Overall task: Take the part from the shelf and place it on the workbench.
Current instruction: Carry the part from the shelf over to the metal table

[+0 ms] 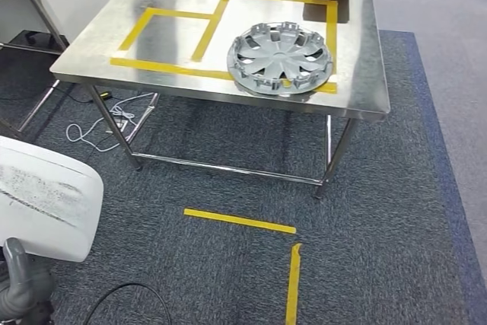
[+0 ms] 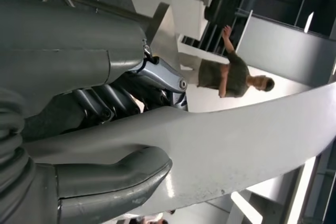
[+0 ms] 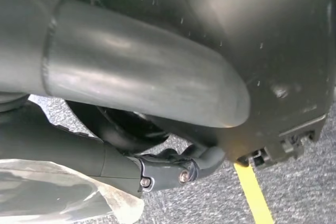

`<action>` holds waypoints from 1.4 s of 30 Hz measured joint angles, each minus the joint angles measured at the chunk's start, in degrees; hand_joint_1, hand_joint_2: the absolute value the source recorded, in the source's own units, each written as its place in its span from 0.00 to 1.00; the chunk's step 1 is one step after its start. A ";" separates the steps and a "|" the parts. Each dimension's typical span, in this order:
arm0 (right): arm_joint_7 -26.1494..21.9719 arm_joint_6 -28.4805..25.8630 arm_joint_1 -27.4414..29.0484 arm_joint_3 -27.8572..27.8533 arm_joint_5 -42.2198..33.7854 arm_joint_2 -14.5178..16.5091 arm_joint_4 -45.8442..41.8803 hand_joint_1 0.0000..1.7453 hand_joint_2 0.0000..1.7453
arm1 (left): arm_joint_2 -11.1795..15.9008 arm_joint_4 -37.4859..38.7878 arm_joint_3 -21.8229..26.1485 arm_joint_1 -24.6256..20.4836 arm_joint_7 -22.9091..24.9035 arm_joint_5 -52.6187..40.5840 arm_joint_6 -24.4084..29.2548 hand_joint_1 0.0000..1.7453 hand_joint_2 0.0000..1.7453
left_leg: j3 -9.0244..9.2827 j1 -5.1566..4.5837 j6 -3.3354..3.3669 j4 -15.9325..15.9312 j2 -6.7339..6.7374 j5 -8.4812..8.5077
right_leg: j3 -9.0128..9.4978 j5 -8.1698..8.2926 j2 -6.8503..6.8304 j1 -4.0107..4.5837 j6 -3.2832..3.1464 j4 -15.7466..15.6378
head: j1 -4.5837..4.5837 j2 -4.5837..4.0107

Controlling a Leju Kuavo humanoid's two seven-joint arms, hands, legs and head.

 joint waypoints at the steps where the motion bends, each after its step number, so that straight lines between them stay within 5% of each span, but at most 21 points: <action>1: 0.01 -0.18 -0.07 -0.08 -0.39 0.00 -0.01 0.00 0.00 | -0.11 -0.02 0.10 0.12 -0.25 -0.01 0.03 1.00 1.00 | 0.07 0.13 0.32 -0.16 -0.50 0.06 | 0.28 -0.18 -0.09 -0.04 0.30 -0.05 | -0.01 0.00; 3: 0.13 -0.49 -0.15 -0.25 -1.03 -0.01 -0.03 0.00 0.00 | -0.35 -0.16 0.33 0.24 -0.84 0.01 0.07 1.00 1.00 | 0.24 0.49 0.92 -0.60 -1.23 0.28 | -0.07 -1.60 2.08 -0.17 0.85 1.60 | 0.23 0.01; 5: 0.39 -0.58 -0.07 -0.33 -1.13 -0.02 -0.04 0.00 0.00 | -0.62 -0.29 0.41 0.15 -1.16 0.04 0.07 1.00 1.00 | 0.30 0.67 1.35 -0.79 -1.84 0.37 | -3.25 -4.86 5.29 -0.32 1.19 7.98 | 0.62 0.01; 7: 0.55 -0.67 0.06 -0.38 -1.15 -0.03 -0.04 0.00 0.00 | -0.81 -0.31 0.46 0.13 -1.27 0.04 0.07 1.00 1.00 | 0.32 0.63 1.58 -0.77 -2.54 0.28 | -7.41 -7.15 6.38 -0.37 1.33 15.29 | 0.75 0.00; 8: 0.58 -0.70 0.08 -0.40 -1.16 -0.04 -0.04 0.00 0.00 | -0.89 -0.31 0.48 0.15 -1.29 0.04 0.07 1.00 1.00 | 0.40 0.60 1.62 -0.76 -2.88 0.21 | -8.56 -6.74 6.52 -0.37 1.33 16.61 | 0.77 0.00; 9: 0.61 -0.73 0.08 -0.43 -1.16 -0.04 -0.04 0.00 0.00 | -0.95 -0.31 0.50 0.16 -1.30 0.04 0.07 1.00 1.00 | 0.56 0.60 1.60 -0.76 -3.23 0.12 | -8.58 -5.10 6.56 -0.37 1.29 15.52 | 0.78 0.00; 11: 0.68 -0.73 0.09 -0.49 -1.22 -0.05 -0.04 0.00 0.00 | -1.06 -0.31 0.51 0.17 -1.31 0.05 0.07 1.00 1.00 | 0.96 0.60 1.38 -0.75 -3.79 -0.18 | -6.10 -0.26 6.63 -0.38 0.99 8.31 | 0.80 0.00; 13: 0.86 -0.71 0.07 -0.63 -1.45 -0.07 -0.04 0.00 0.00 | -1.09 -0.31 0.54 0.18 -1.34 0.07 0.07 1.00 1.00 | 1.06 0.42 0.86 -0.61 -4.15 -0.71 | -3.48 1.98 6.74 -0.33 0.55 1.94 | 0.74 0.00; 18: 0.97 -0.45 0.24 -0.82 -1.17 -0.21 -0.06 0.00 0.00 | -1.07 -0.45 0.55 0.11 -1.43 0.06 0.05 1.00 1.00 | 1.16 0.53 -0.84 0.80 -4.26 -2.60 | -1.42 1.07 6.76 -0.42 -1.08 0.00 | 0.50 0.02; 20: 0.94 -0.25 0.25 -0.97 -1.18 -0.27 -0.07 0.00 0.00 | -1.06 -0.51 0.54 0.06 -1.49 0.03 0.10 1.00 1.00 | -1.74 0.79 -1.49 6.92 -4.21 -4.90 | -0.07 0.52 6.66 -0.62 -1.47 -0.17 | 0.16 0.01; 22: 1.09 -0.11 0.30 -1.16 -1.32 -0.32 -0.07 0.00 0.00 | -1.06 -0.51 0.53 0.13 -1.50 0.02 0.29 1.00 1.00 | -6.50 1.00 -1.94 14.60 -4.20 -6.96 | 1.06 -0.54 6.59 -0.63 -1.50 -0.16 | 0.04 0.01; 24: 1.47 -0.19 0.50 -1.26 -1.40 -0.34 -0.07 0.00 0.00 | -1.06 -0.51 0.53 0.25 -1.51 0.05 0.48 1.00 1.00 | -8.71 1.06 -1.98 16.04 -4.20 -4.86 | 2.36 -1.86 6.63 -0.64 -1.38 -0.17 | 0.01 0.01; 27: 1.87 -0.33 0.68 -1.28 -1.29 -0.28 -0.05 0.00 0.00 | -1.06 -0.52 0.54 0.42 -1.51 0.06 0.61 1.00 1.00 | -6.55 0.87 -1.37 6.88 -4.07 2.61 | 4.86 -4.24 6.65 -0.58 -0.94 -0.36 | 0.04 -0.01; 30: 2.00 -0.47 0.45 -1.31 -1.24 -0.26 -0.03 0.00 0.00 | -1.06 -0.62 0.53 0.65 -1.52 0.05 0.71 1.00 1.00 | -4.87 0.35 -0.14 2.63 -3.94 2.17 | 6.23 -5.06 6.55 -0.43 0.15 -1.34 | 0.04 -0.03; 32: 2.01 -0.57 0.36 -1.32 -1.23 -0.26 -0.06 0.00 0.00 | -1.10 -0.72 0.55 0.78 -1.54 0.05 0.72 1.00 1.00 | -3.42 0.44 0.73 1.06 -4.07 1.35 | 6.31 -3.59 6.52 -0.46 0.96 -0.22 | 0.14 -0.02; 35: 1.99 -0.69 0.13 -1.32 -1.22 -0.26 -0.09 0.00 0.00 | -1.19 -0.79 0.54 0.85 -1.56 0.04 0.72 1.00 1.00 | 0.12 0.62 1.63 -1.18 -4.16 0.05 | 0.32 -1.46 6.71 -0.42 1.17 9.06 | 0.28 -0.01; 37: 2.01 -0.73 0.22 -1.33 -1.23 -0.26 -0.09 0.00 0.00 | -1.22 -0.79 0.54 0.81 -1.57 0.03 0.72 1.00 1.00 | 2.18 0.54 1.91 -1.71 -4.20 -1.38 | -4.96 -4.32 6.73 -0.35 0.97 13.85 | 0.33 0.00; 39: 1.99 -0.79 0.41 -1.38 -1.24 -0.26 -0.09 0.00 0.00 | -1.25 -0.79 0.55 0.89 -1.57 0.04 0.72 1.00 1.00 | 4.71 0.46 1.97 -1.81 -4.38 -3.32 | -8.34 -7.88 6.73 -0.32 1.09 13.65 | 0.49 0.00; 40: 1.98 -0.83 0.45 -1.42 -1.25 -0.26 -0.09 0.00 0.00 | -1.26 -0.79 0.55 0.91 -1.57 0.04 0.72 1.00 1.00 | 6.18 0.41 1.94 -1.82 -4.48 -4.41 | -9.22 -7.87 6.72 -0.32 1.11 11.88 | 0.54 0.00; 41: 1.98 -0.84 0.50 -1.45 -1.26 -0.26 -0.08 0.00 0.00 | -1.29 -0.79 0.55 0.92 -1.57 0.04 0.72 1.00 1.00 | 7.68 0.37 1.87 -1.83 -4.54 -5.58 | -9.76 -5.69 6.72 -0.32 1.08 9.31 | 0.60 0.00; 42: 1.98 -0.84 0.59 -1.49 -1.28 -0.27 -0.07 0.00 0.00 | -1.33 -0.79 0.55 0.89 -1.57 0.04 0.73 1.00 1.00 | 9.04 0.33 1.75 -1.81 -4.57 -6.77 | -10.07 -1.63 6.71 -0.26 0.92 6.99 | 0.61 0.00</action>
